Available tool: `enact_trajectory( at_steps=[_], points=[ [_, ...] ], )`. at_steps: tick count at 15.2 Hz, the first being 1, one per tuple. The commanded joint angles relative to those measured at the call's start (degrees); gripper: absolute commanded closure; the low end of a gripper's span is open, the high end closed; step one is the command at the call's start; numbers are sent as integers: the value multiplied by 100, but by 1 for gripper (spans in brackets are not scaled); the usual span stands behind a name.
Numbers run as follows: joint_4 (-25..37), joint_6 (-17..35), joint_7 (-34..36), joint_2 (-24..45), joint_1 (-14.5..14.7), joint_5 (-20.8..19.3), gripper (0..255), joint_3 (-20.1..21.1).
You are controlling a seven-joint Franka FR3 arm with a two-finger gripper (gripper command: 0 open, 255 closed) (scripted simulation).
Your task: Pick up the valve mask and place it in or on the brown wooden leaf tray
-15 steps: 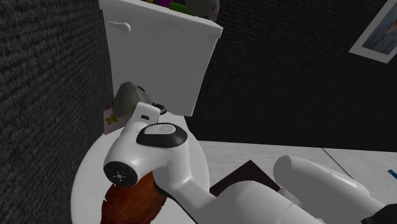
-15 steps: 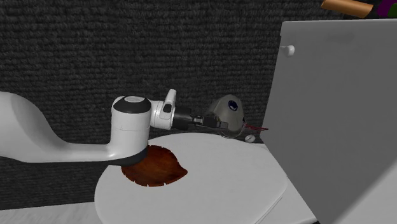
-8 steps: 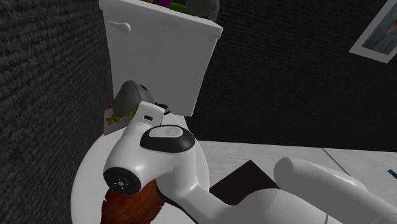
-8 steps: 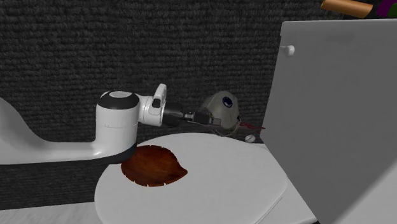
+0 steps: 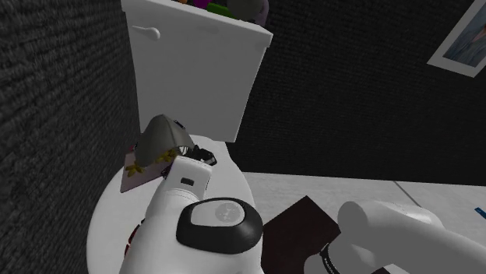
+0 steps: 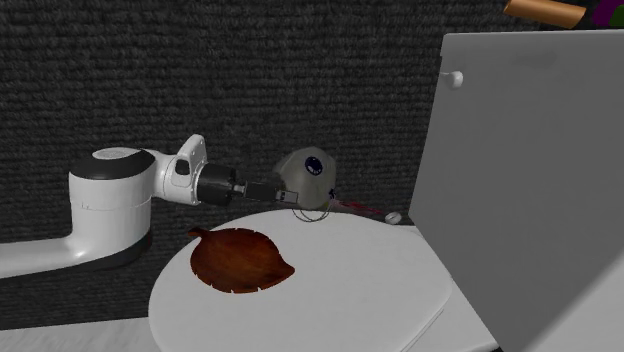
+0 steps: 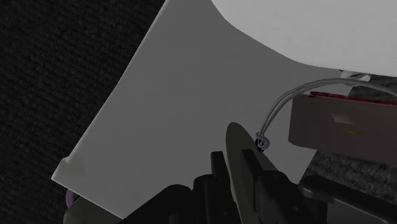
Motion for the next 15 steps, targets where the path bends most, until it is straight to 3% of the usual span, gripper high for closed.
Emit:
enact_trajectory(
  at_steps=[1, 10, 11, 15],
  points=[
    [-57, -348, 14, -10, 412, 112, 255, -14],
    [238, -1937, 21, -64, 1769, 620, 255, 89],
    [299, -2091, 25, -70, 1865, 666, 255, 112],
    [253, -1999, 195, -109, 1767, 776, 255, 363]
  ],
)
